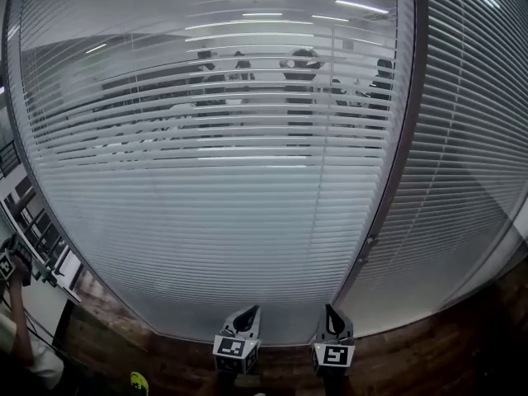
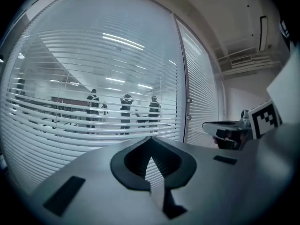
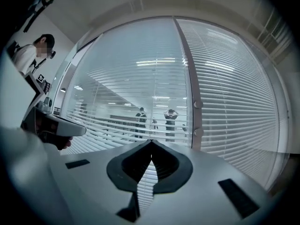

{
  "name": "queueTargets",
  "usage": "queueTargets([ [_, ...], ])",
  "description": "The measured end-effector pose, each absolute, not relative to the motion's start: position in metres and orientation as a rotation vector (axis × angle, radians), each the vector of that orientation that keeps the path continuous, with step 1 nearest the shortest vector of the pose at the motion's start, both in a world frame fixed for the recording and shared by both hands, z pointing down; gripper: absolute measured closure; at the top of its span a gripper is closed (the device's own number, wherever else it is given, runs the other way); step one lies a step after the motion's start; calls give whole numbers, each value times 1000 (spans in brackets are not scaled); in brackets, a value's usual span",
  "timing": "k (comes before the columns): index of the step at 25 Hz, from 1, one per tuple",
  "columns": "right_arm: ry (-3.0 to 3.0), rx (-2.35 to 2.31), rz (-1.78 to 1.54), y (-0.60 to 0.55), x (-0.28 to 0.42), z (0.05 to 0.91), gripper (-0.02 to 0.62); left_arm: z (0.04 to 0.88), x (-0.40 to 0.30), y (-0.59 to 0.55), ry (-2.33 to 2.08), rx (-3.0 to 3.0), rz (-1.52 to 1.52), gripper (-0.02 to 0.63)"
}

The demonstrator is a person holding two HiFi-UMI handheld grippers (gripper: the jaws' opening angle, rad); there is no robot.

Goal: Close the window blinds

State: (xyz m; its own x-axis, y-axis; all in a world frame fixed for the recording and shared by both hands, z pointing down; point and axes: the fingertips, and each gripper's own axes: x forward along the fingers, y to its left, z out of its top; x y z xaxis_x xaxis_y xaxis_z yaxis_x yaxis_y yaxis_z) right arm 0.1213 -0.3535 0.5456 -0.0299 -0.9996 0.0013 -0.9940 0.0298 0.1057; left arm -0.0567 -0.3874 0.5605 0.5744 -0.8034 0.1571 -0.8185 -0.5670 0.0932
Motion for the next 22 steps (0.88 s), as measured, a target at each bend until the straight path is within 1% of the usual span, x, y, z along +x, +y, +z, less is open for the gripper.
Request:
queueTargets([
  [5, -2175, 2123, -90, -367, 138, 534, 592, 547, -32, -402, -1337, 2697, 111, 606],
  [9, -2123, 2145, -92, -364, 150, 530, 592, 551, -21, -407, -1338, 2683, 99, 605],
  [16, -2186, 2186, -127, -371, 149, 526, 592, 548, -27, -407, -1339, 2726, 109, 606],
  [22, -2186, 2250, -85, -387, 186, 502, 592, 531, -5, -412, -1322, 2722, 96, 606],
])
